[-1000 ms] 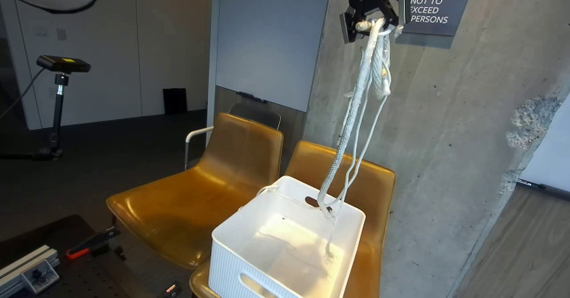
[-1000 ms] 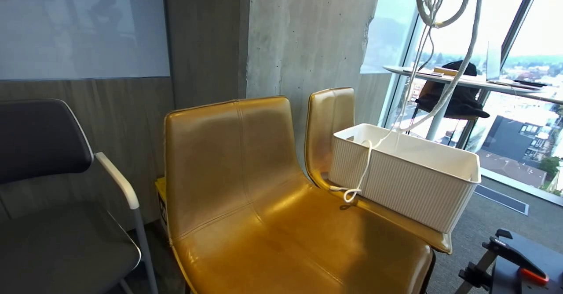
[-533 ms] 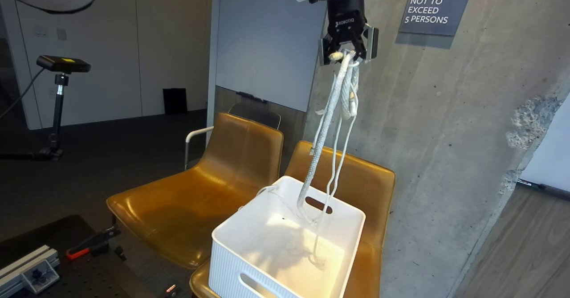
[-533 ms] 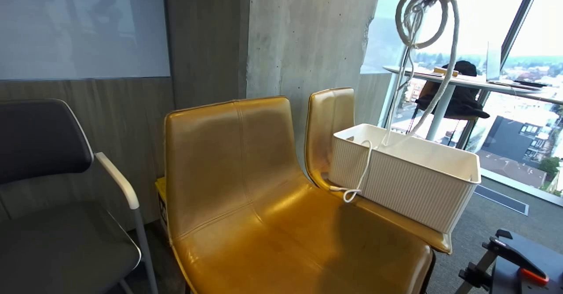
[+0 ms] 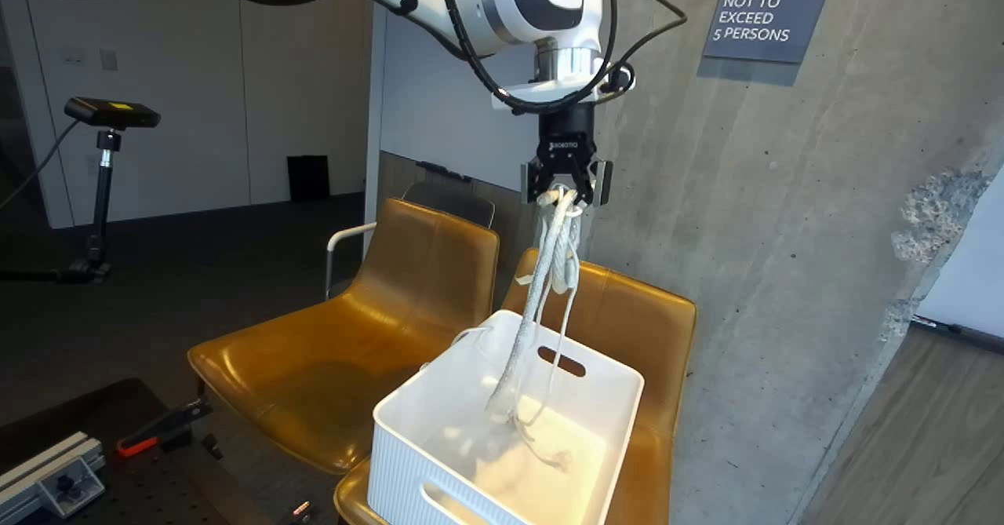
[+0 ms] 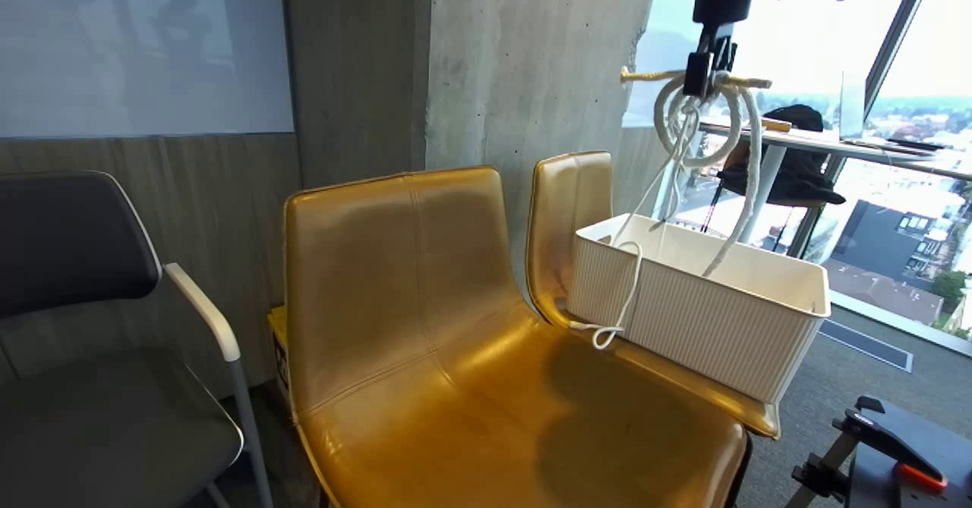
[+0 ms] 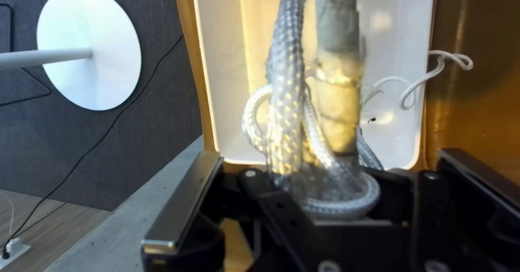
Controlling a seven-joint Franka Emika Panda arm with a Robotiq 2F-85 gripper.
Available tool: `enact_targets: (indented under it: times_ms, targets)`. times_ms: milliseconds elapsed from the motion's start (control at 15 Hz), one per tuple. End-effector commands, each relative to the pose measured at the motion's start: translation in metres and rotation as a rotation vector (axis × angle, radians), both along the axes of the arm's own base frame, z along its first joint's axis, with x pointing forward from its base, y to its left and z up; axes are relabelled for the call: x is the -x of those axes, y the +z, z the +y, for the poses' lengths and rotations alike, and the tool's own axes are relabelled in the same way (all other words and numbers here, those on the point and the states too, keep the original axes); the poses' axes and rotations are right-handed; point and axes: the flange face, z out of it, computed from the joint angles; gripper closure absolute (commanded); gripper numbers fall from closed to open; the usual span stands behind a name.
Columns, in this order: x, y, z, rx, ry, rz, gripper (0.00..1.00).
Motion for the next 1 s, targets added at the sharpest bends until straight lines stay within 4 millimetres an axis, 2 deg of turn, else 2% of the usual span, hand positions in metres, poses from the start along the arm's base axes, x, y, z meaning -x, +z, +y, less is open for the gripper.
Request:
enact_targets:
  times_ms: [0, 333, 667, 800, 933]
  targets:
    - [0.034, -0.04, 0.009, 0.002, 0.03, 0.106, 1.0]
    - [0.067, -0.103, 0.013, 0.079, 0.105, 0.172, 1.0]
    - [0.115, -0.155, 0.007, 0.115, 0.131, 0.128, 1.0]
    - [0.136, -0.168, 0.005, 0.117, 0.111, 0.065, 1.0]
    - [0.142, -0.164, -0.006, 0.112, 0.072, -0.015, 1.0]
